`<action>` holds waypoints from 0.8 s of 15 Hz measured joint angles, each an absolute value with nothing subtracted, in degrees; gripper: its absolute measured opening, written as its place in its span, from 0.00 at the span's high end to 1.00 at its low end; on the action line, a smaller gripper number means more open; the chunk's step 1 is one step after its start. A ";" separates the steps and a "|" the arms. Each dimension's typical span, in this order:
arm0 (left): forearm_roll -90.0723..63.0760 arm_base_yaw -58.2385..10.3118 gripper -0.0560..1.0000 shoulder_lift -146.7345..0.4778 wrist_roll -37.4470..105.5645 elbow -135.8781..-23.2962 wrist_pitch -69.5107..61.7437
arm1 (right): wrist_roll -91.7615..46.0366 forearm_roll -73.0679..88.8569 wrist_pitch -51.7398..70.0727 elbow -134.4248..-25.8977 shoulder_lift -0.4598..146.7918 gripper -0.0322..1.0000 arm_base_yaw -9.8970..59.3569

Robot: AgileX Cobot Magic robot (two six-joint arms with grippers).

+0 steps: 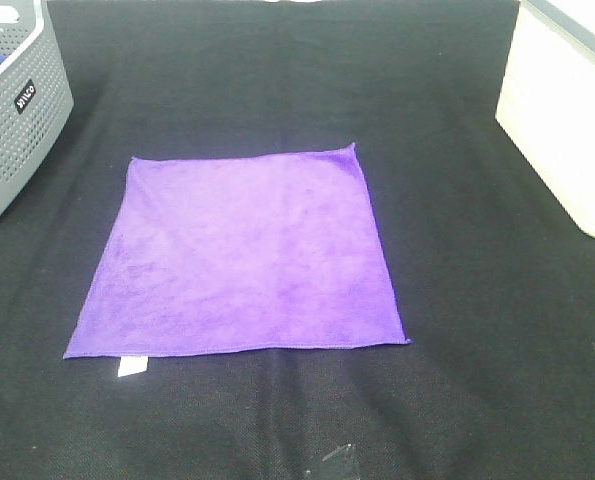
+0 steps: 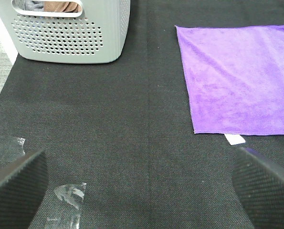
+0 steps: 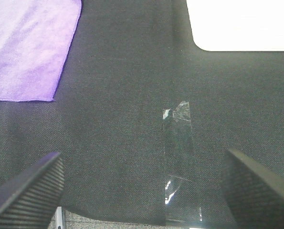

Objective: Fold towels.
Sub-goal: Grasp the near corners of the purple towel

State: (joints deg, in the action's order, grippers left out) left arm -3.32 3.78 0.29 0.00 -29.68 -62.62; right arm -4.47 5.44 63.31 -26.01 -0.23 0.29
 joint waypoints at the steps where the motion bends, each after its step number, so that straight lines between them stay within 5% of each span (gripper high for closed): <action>1: -2.98 3.78 0.01 0.29 0.00 -29.68 -62.62 | -4.47 5.44 63.31 -26.01 -0.23 0.15 0.29; 12: -2.18 3.78 0.01 0.29 1.60 -29.68 -62.62 | -4.76 5.10 63.31 -26.01 -0.23 0.06 0.29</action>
